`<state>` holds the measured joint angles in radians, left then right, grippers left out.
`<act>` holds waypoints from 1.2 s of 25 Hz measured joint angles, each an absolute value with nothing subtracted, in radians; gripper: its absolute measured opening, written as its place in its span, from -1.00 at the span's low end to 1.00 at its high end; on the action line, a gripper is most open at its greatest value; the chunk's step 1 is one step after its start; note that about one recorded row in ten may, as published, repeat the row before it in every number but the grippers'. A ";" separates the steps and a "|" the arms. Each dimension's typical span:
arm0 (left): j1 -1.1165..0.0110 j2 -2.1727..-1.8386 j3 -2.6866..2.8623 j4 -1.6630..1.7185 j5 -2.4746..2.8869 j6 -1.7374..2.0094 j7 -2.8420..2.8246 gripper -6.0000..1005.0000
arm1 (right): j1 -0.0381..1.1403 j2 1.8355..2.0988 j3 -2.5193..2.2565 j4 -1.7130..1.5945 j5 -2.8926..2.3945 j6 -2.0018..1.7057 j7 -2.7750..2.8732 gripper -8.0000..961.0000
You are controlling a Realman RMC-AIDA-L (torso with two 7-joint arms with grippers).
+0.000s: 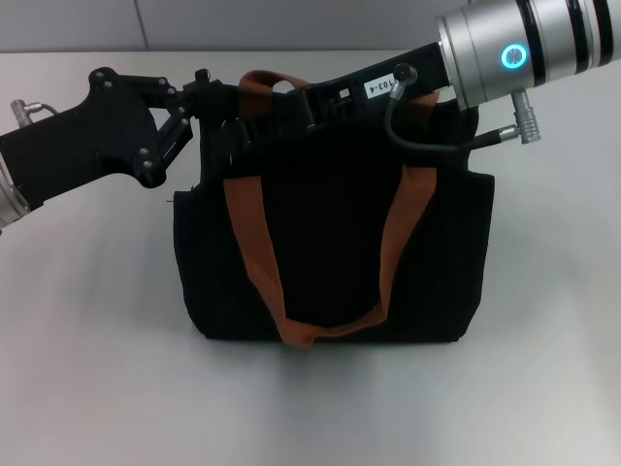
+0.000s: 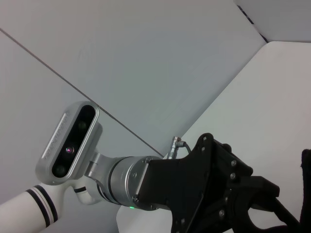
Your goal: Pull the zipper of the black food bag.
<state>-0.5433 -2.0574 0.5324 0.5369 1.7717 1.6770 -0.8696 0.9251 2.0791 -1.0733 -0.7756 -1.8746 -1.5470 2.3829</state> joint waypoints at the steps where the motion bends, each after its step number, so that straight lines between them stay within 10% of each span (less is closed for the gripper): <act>1: -0.543 -2.057 0.532 0.537 1.772 1.677 -0.870 -0.95 | 0.925 2.079 -1.073 -0.776 -1.875 -1.547 2.383 0.57; 8: -0.545 -2.058 0.525 0.536 1.770 1.672 -0.870 -0.95 | 0.921 2.078 -1.072 -0.776 -1.876 -1.527 2.385 0.06; 30: -0.543 -2.058 0.507 0.538 1.767 1.667 -0.880 -0.95 | 0.918 2.081 -1.078 -0.790 -1.873 -1.520 2.387 -0.05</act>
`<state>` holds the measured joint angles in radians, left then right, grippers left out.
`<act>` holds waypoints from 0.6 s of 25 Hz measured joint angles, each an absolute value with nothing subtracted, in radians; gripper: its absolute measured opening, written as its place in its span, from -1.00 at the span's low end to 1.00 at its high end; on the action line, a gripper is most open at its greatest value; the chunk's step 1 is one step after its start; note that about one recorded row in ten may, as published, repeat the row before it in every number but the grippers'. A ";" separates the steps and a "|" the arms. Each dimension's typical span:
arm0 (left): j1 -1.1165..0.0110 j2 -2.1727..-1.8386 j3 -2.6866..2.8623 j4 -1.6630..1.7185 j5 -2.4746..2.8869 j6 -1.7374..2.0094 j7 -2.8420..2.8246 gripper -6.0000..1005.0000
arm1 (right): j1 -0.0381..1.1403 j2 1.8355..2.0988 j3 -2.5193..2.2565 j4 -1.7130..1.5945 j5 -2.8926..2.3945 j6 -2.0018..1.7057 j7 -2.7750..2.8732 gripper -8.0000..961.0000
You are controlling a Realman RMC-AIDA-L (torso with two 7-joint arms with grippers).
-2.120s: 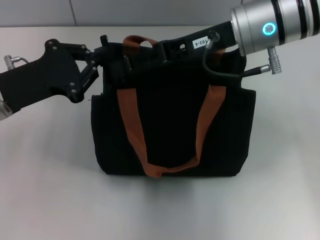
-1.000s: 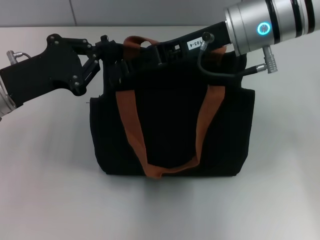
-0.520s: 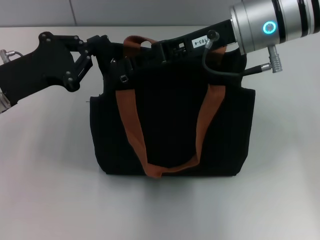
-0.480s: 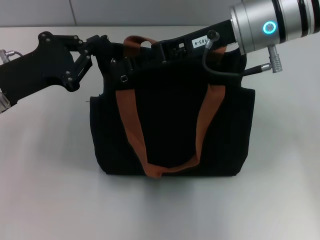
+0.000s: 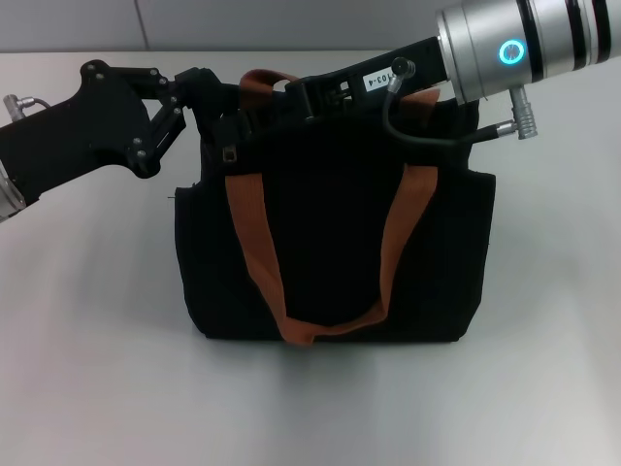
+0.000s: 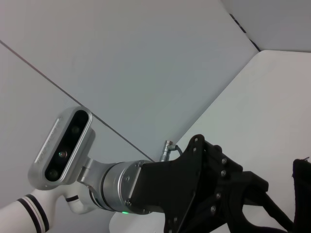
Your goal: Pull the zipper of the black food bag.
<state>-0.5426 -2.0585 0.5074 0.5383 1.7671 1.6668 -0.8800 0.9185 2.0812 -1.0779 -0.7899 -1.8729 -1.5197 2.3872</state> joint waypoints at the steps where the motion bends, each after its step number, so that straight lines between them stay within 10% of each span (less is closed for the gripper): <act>1: -0.543 -2.059 0.506 0.538 1.767 1.668 -0.880 -0.95 | 0.918 2.081 -1.078 -0.790 -1.873 -1.520 2.387 -0.05; 15: -0.544 -2.059 0.500 0.540 1.767 1.669 -0.881 -0.95 | 0.912 2.085 -1.110 -0.782 -1.870 -1.490 2.391 -0.33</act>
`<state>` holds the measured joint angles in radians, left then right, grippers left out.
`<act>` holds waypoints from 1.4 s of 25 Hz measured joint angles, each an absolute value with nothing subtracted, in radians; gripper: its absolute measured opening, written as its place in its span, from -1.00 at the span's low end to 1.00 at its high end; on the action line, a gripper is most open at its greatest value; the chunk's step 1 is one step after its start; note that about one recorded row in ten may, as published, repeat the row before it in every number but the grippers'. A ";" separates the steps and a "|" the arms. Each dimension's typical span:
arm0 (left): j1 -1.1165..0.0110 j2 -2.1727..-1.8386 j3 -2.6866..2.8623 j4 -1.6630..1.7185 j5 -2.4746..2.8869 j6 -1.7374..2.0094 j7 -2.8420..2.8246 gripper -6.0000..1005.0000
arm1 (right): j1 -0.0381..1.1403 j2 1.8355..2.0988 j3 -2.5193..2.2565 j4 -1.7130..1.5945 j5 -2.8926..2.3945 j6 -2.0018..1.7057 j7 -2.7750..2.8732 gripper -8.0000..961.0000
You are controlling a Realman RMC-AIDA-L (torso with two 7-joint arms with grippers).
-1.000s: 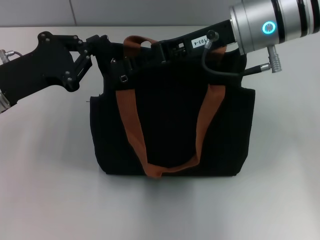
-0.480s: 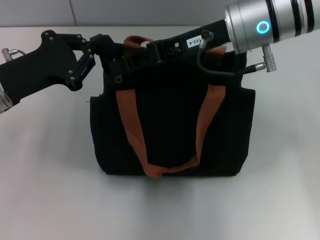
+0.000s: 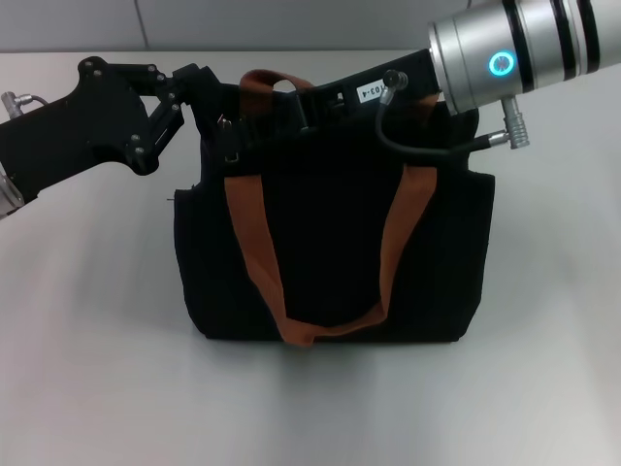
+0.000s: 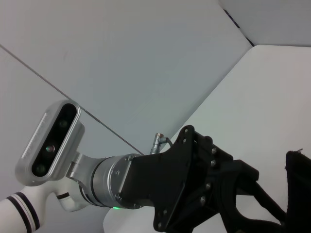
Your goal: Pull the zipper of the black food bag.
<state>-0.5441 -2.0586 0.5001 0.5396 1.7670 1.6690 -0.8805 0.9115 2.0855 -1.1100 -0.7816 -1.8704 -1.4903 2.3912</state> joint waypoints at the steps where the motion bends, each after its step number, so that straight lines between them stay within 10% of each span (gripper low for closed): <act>1: -0.544 -2.059 0.500 0.538 1.767 1.669 -0.881 -0.95 | 0.912 2.086 -1.112 -0.780 -1.870 -1.489 2.391 -0.37; 15: -0.544 -2.062 0.502 0.536 1.765 1.667 -0.881 -0.95 | 0.912 2.088 -1.144 -0.785 -1.870 -1.443 2.388 -0.55; 23: -0.540 -2.062 0.501 0.536 1.765 1.668 -0.880 -0.95 | 0.907 2.087 -1.144 -0.789 -1.870 -1.442 2.378 -0.98; 35: -0.530 -2.062 0.500 0.538 1.745 1.671 -0.880 -0.95 | 0.873 2.086 -1.145 -0.852 -1.878 -1.433 2.382 -0.98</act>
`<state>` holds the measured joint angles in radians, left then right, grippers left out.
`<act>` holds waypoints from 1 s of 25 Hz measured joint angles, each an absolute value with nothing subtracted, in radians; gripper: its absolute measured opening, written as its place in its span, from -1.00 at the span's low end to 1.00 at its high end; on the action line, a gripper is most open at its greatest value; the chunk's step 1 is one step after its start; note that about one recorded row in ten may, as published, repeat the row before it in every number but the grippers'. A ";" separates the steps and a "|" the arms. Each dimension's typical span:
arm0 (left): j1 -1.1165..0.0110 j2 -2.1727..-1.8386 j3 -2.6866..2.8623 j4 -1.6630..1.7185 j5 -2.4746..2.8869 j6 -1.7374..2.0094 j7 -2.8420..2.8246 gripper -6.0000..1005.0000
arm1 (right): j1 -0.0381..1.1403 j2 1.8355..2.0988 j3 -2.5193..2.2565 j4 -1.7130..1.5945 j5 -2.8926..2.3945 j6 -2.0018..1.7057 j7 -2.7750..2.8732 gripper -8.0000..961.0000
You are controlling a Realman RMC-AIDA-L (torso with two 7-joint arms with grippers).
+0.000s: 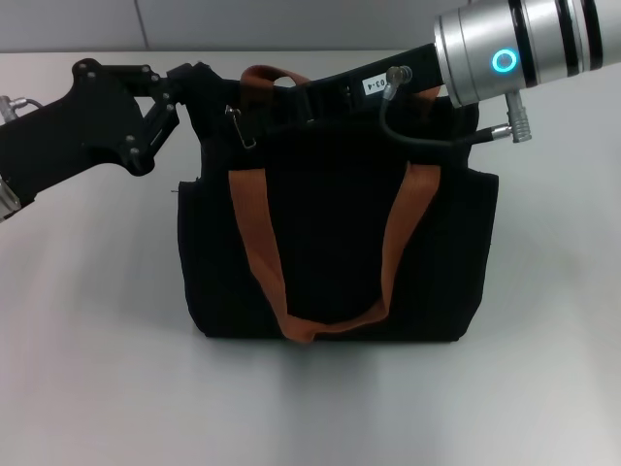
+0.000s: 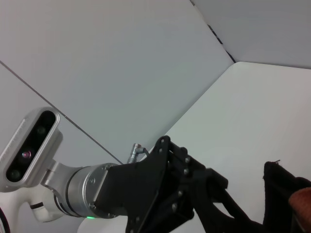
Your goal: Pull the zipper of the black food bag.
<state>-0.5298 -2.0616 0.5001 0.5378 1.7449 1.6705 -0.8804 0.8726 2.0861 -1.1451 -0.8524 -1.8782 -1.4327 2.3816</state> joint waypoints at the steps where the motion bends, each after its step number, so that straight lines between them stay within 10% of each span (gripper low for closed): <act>1: -0.530 -2.062 0.500 0.538 1.745 1.671 -0.880 -0.95 | 0.873 2.086 -1.145 -0.852 -1.878 -1.433 2.382 -0.98; 25: -0.503 -2.056 0.498 0.535 1.694 1.664 -0.893 -0.95 | 0.769 2.087 -1.157 -1.011 -1.993 -1.425 2.465 -0.98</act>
